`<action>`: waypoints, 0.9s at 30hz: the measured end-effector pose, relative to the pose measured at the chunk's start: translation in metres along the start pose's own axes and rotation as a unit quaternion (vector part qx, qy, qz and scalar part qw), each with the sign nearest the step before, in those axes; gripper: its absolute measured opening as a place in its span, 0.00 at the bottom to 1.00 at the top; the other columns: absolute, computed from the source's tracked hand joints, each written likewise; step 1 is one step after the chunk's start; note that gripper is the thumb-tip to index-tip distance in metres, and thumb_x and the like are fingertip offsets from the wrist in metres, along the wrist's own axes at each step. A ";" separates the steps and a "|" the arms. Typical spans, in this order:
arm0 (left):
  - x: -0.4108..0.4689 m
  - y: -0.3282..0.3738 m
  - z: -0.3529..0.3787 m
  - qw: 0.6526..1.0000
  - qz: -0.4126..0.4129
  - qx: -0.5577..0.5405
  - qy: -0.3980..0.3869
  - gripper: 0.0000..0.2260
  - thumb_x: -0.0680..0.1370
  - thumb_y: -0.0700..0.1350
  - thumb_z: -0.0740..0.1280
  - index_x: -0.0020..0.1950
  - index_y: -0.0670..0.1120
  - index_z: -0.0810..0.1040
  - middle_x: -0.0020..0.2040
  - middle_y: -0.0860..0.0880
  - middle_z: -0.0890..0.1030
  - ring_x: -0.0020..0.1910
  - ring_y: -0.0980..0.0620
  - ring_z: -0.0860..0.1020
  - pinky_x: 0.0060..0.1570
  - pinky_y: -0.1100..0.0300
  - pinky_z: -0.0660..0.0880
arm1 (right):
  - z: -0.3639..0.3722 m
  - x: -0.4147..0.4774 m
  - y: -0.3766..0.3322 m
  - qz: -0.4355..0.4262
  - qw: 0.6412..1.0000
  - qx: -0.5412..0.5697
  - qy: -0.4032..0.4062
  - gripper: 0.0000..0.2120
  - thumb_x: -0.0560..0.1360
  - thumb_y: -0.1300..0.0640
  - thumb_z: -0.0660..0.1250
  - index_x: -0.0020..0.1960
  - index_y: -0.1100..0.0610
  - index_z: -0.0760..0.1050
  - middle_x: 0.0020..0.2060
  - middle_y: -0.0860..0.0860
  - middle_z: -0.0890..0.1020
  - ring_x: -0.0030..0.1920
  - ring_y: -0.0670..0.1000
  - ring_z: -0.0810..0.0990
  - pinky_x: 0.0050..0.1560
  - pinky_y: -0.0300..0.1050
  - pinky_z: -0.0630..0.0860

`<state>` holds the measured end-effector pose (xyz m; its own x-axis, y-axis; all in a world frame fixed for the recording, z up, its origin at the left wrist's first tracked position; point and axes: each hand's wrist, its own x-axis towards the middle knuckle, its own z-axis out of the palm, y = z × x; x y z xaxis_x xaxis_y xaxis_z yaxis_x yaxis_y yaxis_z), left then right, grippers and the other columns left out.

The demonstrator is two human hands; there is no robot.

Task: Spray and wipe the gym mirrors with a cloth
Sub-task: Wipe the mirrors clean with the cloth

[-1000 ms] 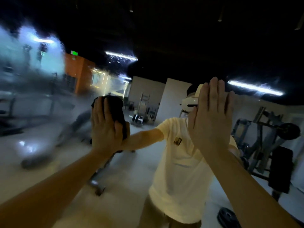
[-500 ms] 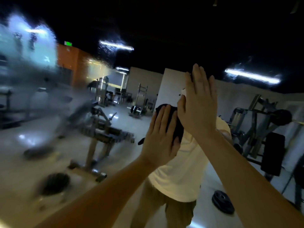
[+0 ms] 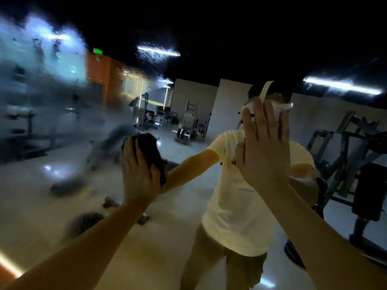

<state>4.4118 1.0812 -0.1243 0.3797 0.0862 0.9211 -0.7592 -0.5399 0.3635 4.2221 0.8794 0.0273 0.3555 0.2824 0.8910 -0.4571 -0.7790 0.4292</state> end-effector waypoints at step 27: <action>-0.078 0.025 0.029 1.000 0.012 -0.015 0.012 0.31 0.86 0.56 0.51 0.81 0.34 0.59 0.80 0.29 0.60 0.80 0.32 0.61 0.79 0.40 0.60 | -0.005 -0.003 -0.003 0.003 1.000 -0.004 -0.010 0.30 0.82 0.54 0.54 0.82 0.62 0.57 0.82 0.61 0.54 0.83 0.62 0.51 0.81 0.65 0.47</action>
<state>4.3791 1.0365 -0.1911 0.3475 0.0939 0.9330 -0.7842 -0.5163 0.3441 4.2183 0.8837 0.0243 0.3688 0.2672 0.8903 -0.4650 -0.7763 0.4256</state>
